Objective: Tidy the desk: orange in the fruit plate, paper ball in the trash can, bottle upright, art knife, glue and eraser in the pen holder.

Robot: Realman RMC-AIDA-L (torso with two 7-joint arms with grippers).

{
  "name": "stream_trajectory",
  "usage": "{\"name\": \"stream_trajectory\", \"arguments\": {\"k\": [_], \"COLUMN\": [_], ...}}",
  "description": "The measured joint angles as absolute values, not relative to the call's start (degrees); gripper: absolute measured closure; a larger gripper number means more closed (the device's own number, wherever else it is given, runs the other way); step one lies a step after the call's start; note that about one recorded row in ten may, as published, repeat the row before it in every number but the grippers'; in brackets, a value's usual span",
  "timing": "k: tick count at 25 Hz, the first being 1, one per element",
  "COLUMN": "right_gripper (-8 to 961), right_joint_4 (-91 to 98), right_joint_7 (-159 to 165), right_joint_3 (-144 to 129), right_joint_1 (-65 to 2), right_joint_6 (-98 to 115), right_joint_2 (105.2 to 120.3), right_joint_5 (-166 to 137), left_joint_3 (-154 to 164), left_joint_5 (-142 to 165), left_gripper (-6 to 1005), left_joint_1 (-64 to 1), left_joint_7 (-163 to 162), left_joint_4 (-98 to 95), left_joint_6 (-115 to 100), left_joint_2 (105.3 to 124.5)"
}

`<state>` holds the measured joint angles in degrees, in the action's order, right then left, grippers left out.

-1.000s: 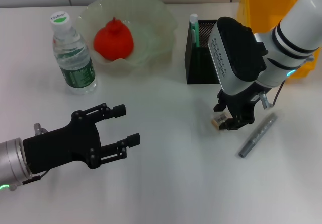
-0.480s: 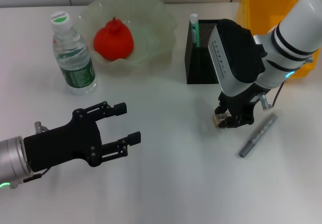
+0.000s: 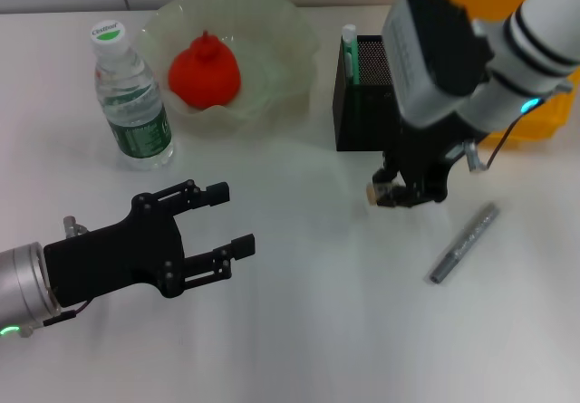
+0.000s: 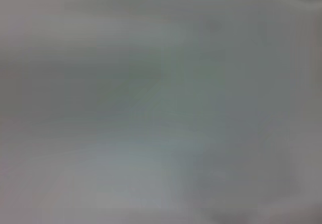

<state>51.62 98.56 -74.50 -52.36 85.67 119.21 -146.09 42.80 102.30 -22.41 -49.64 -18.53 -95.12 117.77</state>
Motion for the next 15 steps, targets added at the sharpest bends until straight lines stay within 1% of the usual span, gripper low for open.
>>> {"name": "stream_trajectory", "arguments": {"k": [10, 15], "right_gripper": [694, 691], "right_joint_4": [63.00, 67.85], "right_joint_7": [102.97, 108.26], "right_joint_3": [-61.60, -57.30], "right_joint_1": [-52.14, -52.27], "right_joint_6": [97.55, 99.71], "right_joint_2": [119.02, 118.48], "right_joint_5": [-143.68, -141.85], "left_joint_3": [42.80, 42.76], "left_joint_5": [102.21, 102.16], "left_gripper": [260, 261], "left_joint_1": [-22.58, -22.79], "left_joint_7": [-49.74, -49.75], "left_joint_4": [-18.55, -18.55], "left_joint_6": [-95.29, -95.29], "left_joint_2": [117.84, 117.86]}}
